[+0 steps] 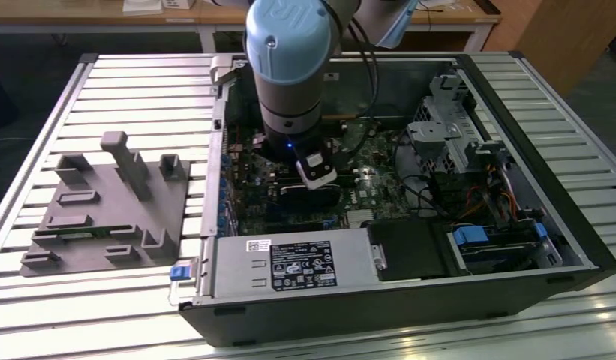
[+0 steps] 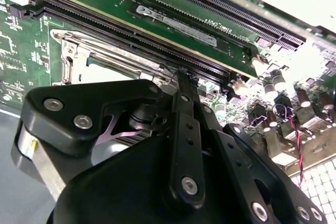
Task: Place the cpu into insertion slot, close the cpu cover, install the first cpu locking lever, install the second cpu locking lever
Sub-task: 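Install the second cpu locking lever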
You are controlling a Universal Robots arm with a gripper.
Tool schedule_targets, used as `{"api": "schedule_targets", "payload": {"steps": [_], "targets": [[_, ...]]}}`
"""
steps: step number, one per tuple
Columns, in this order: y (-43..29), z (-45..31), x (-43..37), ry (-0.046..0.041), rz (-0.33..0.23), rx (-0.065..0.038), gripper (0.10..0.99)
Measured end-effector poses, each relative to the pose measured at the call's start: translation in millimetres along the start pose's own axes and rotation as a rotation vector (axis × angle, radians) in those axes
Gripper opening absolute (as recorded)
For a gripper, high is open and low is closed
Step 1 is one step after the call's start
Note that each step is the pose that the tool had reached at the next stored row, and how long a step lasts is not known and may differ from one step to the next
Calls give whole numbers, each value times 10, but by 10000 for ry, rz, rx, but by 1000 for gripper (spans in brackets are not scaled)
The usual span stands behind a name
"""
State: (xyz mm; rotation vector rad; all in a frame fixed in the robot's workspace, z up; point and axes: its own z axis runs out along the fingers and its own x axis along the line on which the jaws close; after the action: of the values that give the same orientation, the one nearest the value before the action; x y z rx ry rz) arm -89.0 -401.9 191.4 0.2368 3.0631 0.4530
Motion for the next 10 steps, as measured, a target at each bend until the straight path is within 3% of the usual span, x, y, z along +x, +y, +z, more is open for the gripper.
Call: {"api": "schedule_targets", "payload": {"steps": [10], "targets": [[-12, 41, 1, -1, 1, -2, 106]]}}
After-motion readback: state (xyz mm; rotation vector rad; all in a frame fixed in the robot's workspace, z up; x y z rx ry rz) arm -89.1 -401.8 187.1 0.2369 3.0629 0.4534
